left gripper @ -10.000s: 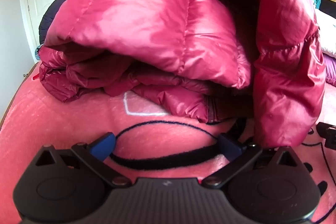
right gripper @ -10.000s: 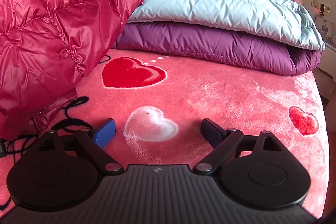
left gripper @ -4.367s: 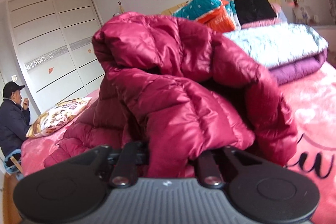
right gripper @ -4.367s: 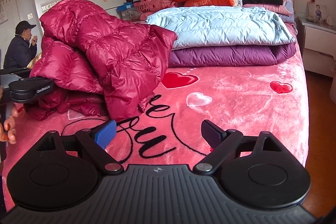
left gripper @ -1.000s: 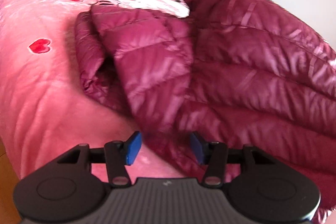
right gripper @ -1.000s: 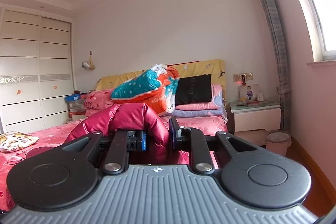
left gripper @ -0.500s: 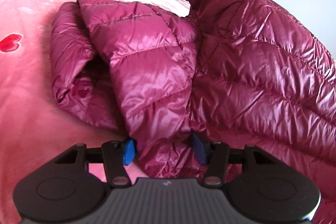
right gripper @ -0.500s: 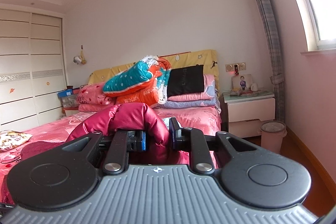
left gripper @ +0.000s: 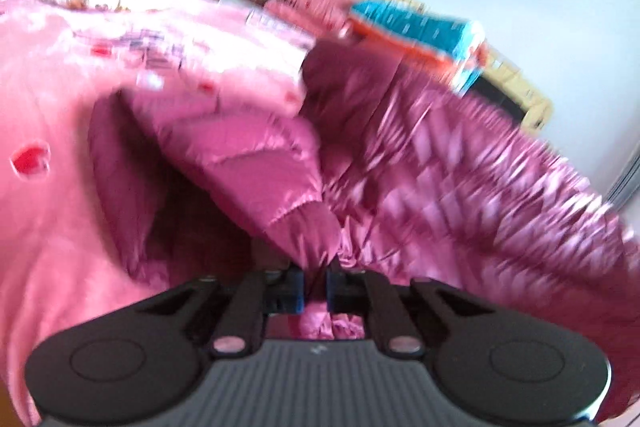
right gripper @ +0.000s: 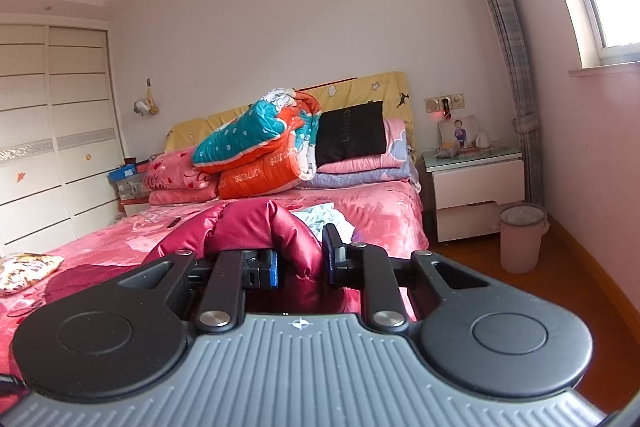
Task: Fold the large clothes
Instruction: 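Lift the jacket with both grippers and shake it out in the air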
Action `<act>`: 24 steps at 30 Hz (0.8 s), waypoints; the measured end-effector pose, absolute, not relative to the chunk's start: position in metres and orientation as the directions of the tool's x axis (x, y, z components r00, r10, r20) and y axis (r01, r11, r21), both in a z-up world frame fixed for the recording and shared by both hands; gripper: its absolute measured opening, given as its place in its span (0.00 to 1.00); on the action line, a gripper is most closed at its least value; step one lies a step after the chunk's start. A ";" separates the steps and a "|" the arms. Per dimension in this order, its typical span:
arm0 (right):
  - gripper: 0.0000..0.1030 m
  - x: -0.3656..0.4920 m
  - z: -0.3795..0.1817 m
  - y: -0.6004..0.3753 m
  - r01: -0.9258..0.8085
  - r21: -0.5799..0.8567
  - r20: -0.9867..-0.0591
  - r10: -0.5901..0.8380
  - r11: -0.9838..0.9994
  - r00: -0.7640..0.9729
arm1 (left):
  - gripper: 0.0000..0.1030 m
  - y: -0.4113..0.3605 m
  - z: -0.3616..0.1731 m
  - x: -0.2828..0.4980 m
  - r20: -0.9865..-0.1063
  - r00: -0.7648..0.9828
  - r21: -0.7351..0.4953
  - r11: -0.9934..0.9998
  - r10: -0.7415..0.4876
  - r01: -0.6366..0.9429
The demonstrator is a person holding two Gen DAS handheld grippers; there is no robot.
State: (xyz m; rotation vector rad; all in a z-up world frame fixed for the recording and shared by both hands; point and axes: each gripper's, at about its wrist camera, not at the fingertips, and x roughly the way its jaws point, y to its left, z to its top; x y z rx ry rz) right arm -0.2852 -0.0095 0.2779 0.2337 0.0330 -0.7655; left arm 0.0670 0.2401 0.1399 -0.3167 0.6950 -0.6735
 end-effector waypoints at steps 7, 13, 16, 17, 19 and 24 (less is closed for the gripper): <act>0.23 -0.300 0.304 0.013 0.656 0.204 -0.013 -0.668 0.727 0.744 | 0.05 0.282 0.222 0.028 -0.288 0.644 -0.498 0.685 -0.709 0.532; 0.23 -0.332 0.341 0.035 0.631 0.219 0.128 -0.663 0.744 0.737 | 0.05 0.302 0.293 -0.010 -0.086 0.694 -0.477 0.641 -0.715 0.601; 0.23 -0.351 0.362 0.048 0.620 0.221 0.222 -0.658 0.753 0.720 | 0.05 0.316 0.323 -0.032 0.005 0.706 -0.452 0.628 -0.708 0.634; 0.23 -0.358 0.370 0.053 0.618 0.219 0.251 -0.656 0.755 0.712 | 0.05 0.320 0.333 -0.039 0.031 0.708 -0.444 0.624 -0.706 0.643; 0.23 -0.369 0.385 0.061 0.608 0.219 0.301 -0.646 0.763 0.702 | 0.05 0.328 0.350 -0.054 0.078 0.709 -0.434 0.617 -0.700 0.657; 0.23 -0.389 0.418 0.079 0.600 0.199 0.410 -0.622 0.775 0.667 | 0.05 0.350 0.392 -0.091 0.170 0.707 -0.398 0.609 -0.686 0.687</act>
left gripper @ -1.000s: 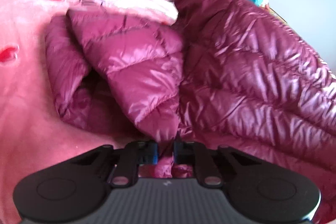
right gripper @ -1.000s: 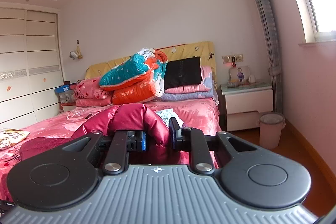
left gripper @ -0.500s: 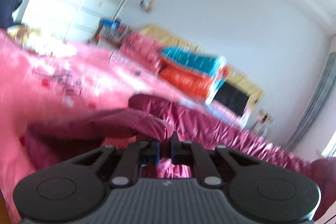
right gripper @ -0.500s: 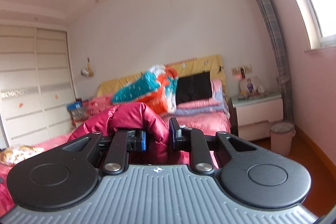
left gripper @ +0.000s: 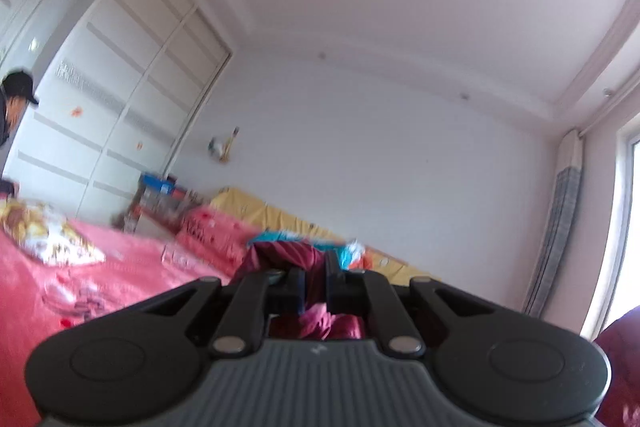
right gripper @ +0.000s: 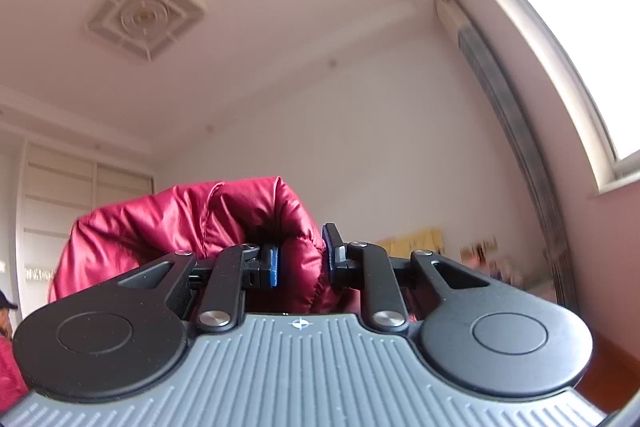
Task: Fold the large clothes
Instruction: 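Lift the jacket with both grippers and shake it out in the air, then lay the jacket down on the bedspread with both grippers and release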
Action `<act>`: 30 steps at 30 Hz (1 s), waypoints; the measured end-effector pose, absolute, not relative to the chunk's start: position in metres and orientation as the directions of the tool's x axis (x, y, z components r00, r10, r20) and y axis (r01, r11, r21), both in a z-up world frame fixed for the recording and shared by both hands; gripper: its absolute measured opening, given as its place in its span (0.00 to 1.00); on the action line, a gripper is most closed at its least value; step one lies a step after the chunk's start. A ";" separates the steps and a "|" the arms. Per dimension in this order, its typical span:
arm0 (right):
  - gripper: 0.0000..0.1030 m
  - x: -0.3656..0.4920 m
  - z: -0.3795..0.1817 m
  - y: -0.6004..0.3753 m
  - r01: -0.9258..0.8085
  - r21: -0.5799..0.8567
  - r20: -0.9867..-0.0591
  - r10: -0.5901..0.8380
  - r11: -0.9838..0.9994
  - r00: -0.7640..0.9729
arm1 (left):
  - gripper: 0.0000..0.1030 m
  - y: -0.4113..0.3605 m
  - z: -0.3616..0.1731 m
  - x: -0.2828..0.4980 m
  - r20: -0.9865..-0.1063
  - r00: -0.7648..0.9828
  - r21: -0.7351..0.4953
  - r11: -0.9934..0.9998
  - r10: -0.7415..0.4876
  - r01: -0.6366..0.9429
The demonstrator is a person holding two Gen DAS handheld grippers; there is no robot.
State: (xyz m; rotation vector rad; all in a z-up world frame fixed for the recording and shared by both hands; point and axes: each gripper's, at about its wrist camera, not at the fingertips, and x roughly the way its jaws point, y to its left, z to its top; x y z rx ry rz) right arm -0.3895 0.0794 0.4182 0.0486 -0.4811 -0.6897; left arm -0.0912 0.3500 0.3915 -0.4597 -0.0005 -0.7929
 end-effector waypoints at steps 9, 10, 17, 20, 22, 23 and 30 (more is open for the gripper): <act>0.24 -0.350 0.438 0.060 0.626 0.159 0.405 -0.629 0.763 0.663 | 0.06 0.364 0.413 -0.092 0.157 0.793 -0.363 0.712 -0.588 0.600; 0.25 -0.333 0.435 0.052 0.638 0.137 0.370 -0.637 0.758 0.677 | 0.06 0.361 0.409 -0.083 0.122 0.808 -0.368 0.730 -0.577 0.577; 0.25 -0.187 0.368 -0.025 0.644 0.025 0.050 -0.644 0.765 0.763 | 0.06 0.335 0.341 0.013 -0.155 0.870 -0.402 0.834 -0.468 0.377; 0.25 -0.129 0.330 -0.055 0.633 0.003 -0.063 -0.632 0.774 0.773 | 0.06 0.329 0.308 0.053 -0.260 0.862 -0.406 0.859 -0.435 0.311; 0.25 -0.086 0.304 -0.069 0.620 -0.024 -0.129 -0.618 0.784 0.776 | 0.06 0.325 0.288 0.079 -0.327 0.853 -0.403 0.876 -0.408 0.264; 0.25 -0.067 0.292 -0.073 0.612 -0.032 -0.160 -0.609 0.790 0.777 | 0.06 0.329 0.280 0.082 -0.355 0.847 -0.403 0.882 -0.396 0.244; 0.28 0.064 0.240 -0.089 0.548 -0.105 -0.266 -0.555 0.830 0.788 | 0.06 0.314 0.221 0.153 -0.502 0.804 -0.349 0.925 -0.319 0.149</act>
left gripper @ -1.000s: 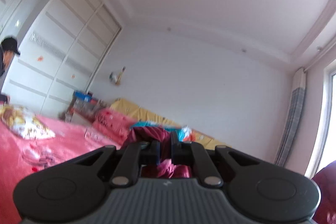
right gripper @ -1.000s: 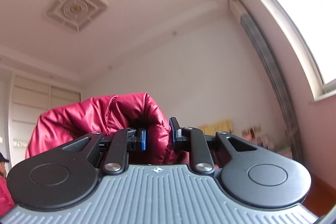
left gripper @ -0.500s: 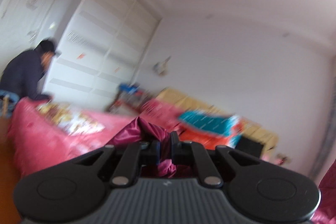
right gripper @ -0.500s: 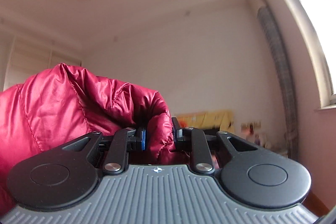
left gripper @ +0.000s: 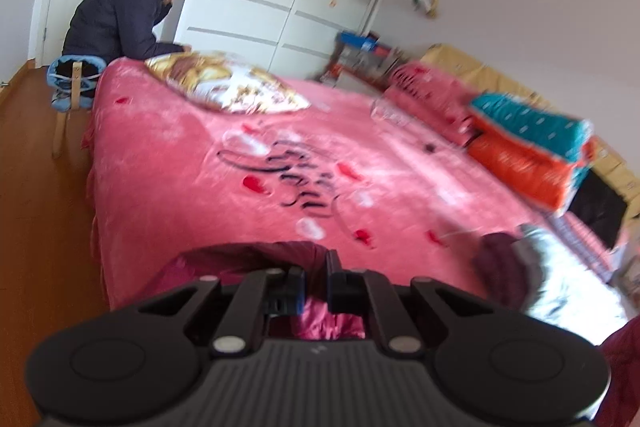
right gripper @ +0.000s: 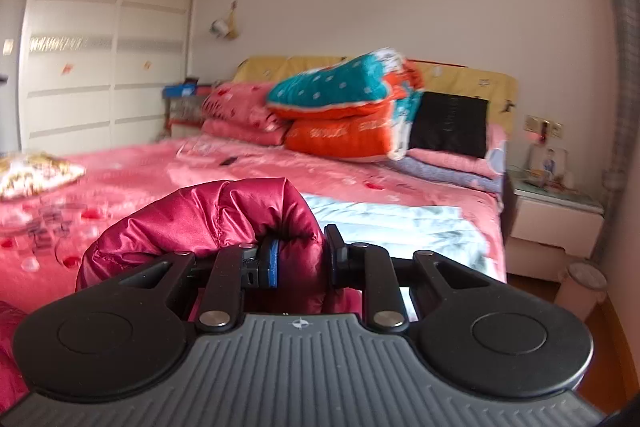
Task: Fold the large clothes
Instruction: 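Lay the jacket down on the bedspread with both grippers and release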
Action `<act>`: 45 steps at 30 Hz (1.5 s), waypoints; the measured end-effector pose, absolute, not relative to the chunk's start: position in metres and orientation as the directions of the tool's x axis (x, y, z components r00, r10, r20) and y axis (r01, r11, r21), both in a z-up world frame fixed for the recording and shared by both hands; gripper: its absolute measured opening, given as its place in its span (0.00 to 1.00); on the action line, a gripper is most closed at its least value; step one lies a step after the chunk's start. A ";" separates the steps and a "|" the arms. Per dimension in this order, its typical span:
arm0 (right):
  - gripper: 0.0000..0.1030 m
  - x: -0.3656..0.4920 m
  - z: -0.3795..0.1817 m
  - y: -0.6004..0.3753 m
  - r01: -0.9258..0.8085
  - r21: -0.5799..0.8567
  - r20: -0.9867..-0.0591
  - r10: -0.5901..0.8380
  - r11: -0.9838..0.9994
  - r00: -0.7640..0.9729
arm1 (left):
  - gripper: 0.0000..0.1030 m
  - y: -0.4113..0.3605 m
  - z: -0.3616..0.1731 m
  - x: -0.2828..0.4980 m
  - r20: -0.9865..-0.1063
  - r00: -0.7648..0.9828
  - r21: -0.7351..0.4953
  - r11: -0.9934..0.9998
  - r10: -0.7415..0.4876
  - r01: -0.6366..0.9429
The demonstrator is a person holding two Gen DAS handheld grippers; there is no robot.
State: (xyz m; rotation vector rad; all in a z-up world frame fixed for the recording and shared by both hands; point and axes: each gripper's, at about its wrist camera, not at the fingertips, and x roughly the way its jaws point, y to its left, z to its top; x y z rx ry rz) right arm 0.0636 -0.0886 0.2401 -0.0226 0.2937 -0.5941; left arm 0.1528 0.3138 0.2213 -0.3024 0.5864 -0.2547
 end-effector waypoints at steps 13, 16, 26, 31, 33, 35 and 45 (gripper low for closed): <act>0.83 0.167 0.171 -0.137 0.674 -0.285 -0.316 -0.731 0.681 0.605 | 0.39 0.279 0.160 0.252 -0.610 0.776 -0.101 0.988 -0.156 0.119; 1.00 0.160 0.165 -0.160 0.716 -0.265 -0.347 -0.756 0.646 0.555 | 0.53 0.281 0.150 0.266 -0.613 0.788 -0.026 0.998 -0.063 0.059; 1.00 0.117 0.134 -0.170 0.662 -0.392 -0.445 -0.761 0.639 0.471 | 0.64 0.295 0.133 0.264 -0.630 0.775 0.115 0.993 0.043 0.038; 1.00 0.083 0.132 -0.172 0.638 -0.443 -0.450 -0.772 0.630 0.450 | 0.63 0.312 0.146 0.252 -0.616 0.785 0.131 0.991 0.065 0.021; 1.00 0.069 0.134 -0.175 0.626 -0.459 -0.453 -0.772 0.630 0.446 | 0.62 0.320 0.152 0.247 -0.611 0.788 0.133 0.991 0.075 0.008; 1.00 0.057 0.135 -0.175 0.608 -0.482 -0.451 -0.774 0.630 0.445 | 0.62 0.326 0.157 0.238 -0.605 0.793 0.126 0.992 0.073 0.004; 1.00 -0.013 0.130 -0.177 0.526 -0.514 -0.518 -0.734 0.677 0.439 | 0.62 0.322 0.174 0.154 -0.603 0.795 0.083 0.988 -0.057 0.134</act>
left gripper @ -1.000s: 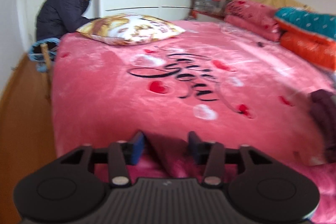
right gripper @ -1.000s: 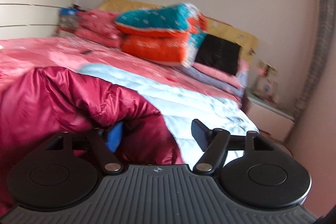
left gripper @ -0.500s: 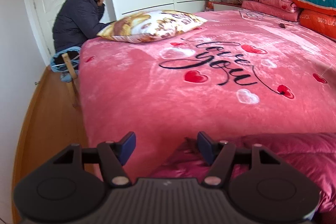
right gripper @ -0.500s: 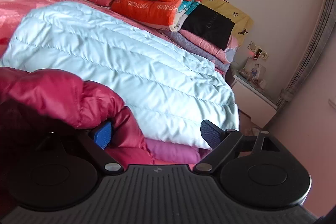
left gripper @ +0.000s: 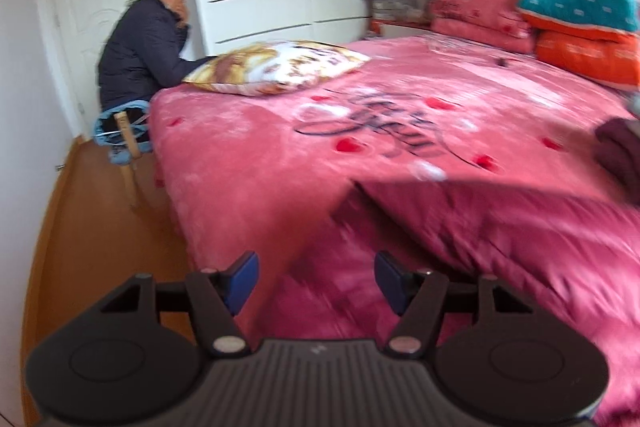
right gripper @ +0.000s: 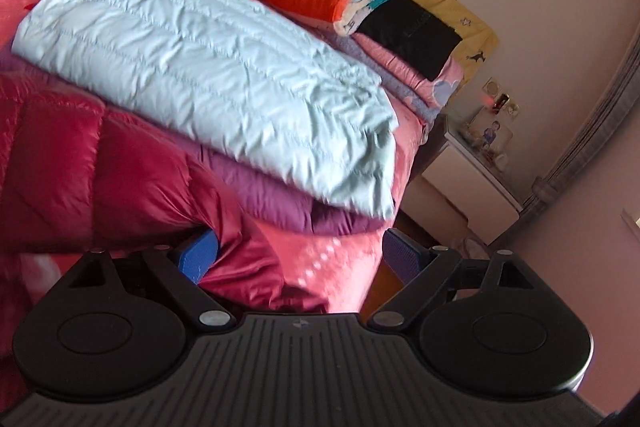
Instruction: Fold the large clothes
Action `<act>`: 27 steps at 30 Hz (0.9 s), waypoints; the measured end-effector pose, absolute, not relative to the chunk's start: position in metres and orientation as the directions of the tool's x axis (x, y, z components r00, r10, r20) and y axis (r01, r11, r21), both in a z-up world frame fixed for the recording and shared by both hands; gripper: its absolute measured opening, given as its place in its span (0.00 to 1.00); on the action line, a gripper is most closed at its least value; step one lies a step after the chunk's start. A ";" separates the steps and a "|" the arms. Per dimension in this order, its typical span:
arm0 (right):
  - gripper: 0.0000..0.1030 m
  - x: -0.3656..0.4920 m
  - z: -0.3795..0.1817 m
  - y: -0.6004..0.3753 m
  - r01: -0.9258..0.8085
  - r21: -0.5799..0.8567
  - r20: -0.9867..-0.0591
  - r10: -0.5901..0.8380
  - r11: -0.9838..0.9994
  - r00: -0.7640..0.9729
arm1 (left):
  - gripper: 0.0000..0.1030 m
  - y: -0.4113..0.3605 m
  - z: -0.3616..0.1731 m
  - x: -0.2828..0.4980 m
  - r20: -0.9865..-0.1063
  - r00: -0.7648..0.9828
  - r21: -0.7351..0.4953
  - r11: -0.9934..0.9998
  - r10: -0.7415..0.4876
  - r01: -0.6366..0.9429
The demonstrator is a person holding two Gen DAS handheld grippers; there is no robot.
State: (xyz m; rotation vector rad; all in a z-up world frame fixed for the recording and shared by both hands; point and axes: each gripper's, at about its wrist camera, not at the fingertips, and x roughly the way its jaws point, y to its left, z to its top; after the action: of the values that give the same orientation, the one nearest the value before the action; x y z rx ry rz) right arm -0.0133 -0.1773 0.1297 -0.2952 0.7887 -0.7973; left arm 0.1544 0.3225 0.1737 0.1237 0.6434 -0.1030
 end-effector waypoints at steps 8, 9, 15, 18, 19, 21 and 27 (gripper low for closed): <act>1.00 -0.117 0.130 -0.211 0.767 -0.293 -0.593 -0.738 0.571 0.323 | 0.62 0.313 0.168 0.073 -0.660 0.721 0.010 0.957 -0.211 0.289; 1.00 -0.132 0.132 -0.211 0.789 -0.206 -0.610 -0.707 0.579 0.359 | 0.62 0.312 0.169 0.065 -0.663 0.713 -0.005 0.953 -0.230 0.303; 1.00 -0.169 0.119 -0.163 0.612 0.250 -0.614 -0.366 0.751 0.700 | 0.62 0.308 0.174 0.023 -0.662 0.658 -0.109 0.915 -0.359 0.389; 1.00 -0.156 0.102 -0.140 0.481 0.367 -0.600 -0.192 0.796 0.776 | 0.62 0.305 0.169 0.005 -0.661 0.637 -0.140 0.899 -0.397 0.415; 1.00 -0.151 0.095 -0.132 0.461 0.371 -0.601 -0.169 0.806 0.781 | 0.62 0.304 0.167 0.000 -0.660 0.633 -0.150 0.896 -0.405 0.417; 1.00 -0.137 0.082 -0.124 0.449 0.366 -0.613 -0.152 0.815 0.775 | 0.62 0.308 0.161 -0.003 -0.658 0.620 -0.188 0.890 -0.427 0.414; 1.00 -0.119 0.046 -0.111 0.427 0.449 -0.614 -0.076 0.785 0.785 | 0.62 0.317 0.133 -0.002 -0.652 0.589 -0.275 0.873 -0.478 0.403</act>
State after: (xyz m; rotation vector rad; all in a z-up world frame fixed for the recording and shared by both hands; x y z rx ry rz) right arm -0.1188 -0.1107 0.0462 0.6142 0.6133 -0.2904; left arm -0.0016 0.3171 0.1327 -0.1019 0.7886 -0.5138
